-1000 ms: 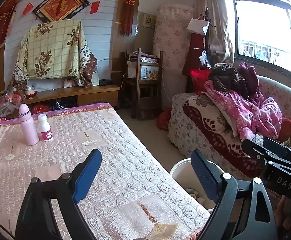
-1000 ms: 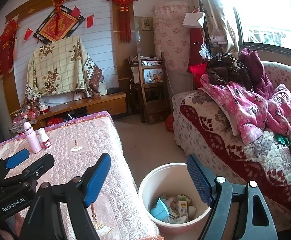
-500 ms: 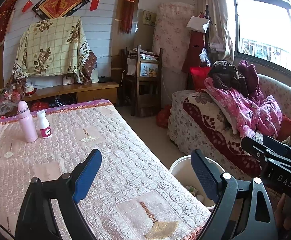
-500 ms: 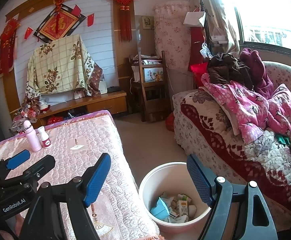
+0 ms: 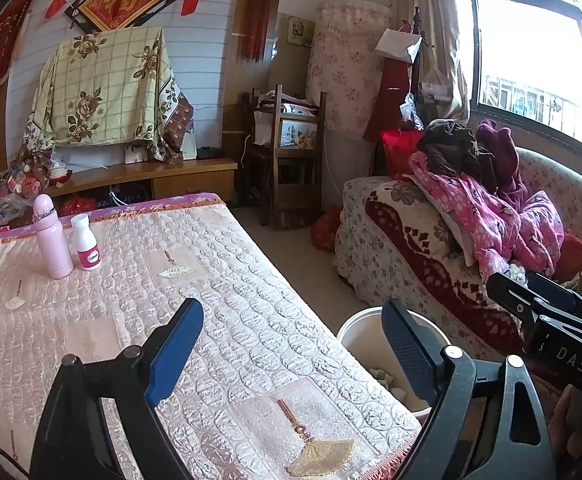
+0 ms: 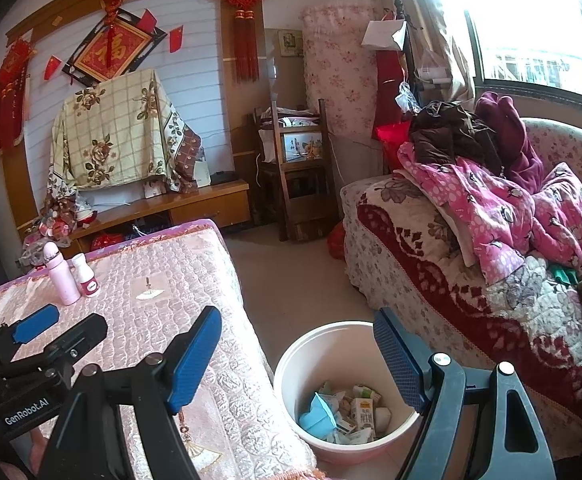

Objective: Collect trash

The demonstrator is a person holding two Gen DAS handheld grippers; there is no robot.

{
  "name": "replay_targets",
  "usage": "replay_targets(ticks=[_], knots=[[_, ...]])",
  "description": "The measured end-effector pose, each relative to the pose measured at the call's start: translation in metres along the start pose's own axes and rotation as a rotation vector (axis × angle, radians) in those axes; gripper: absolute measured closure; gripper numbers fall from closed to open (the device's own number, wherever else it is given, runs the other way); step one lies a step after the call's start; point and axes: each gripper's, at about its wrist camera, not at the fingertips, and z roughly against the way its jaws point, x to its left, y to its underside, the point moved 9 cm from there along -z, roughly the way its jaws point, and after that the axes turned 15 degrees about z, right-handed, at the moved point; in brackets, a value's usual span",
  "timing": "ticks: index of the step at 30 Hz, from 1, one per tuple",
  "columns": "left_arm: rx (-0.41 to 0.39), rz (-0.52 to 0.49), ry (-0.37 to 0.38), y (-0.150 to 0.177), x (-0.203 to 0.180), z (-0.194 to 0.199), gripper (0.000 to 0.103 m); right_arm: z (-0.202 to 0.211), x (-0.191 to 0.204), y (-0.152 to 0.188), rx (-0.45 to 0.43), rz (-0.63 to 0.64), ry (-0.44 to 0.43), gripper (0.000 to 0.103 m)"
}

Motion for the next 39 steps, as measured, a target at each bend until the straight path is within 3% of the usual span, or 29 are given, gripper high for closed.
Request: replay_targets(ticks=[39], knots=[[0.012,-0.004,-0.005,0.0027,-0.0005,-0.0047,0.012,-0.0056,-0.0052,0.0087,0.034,-0.013,0.007,0.022]])
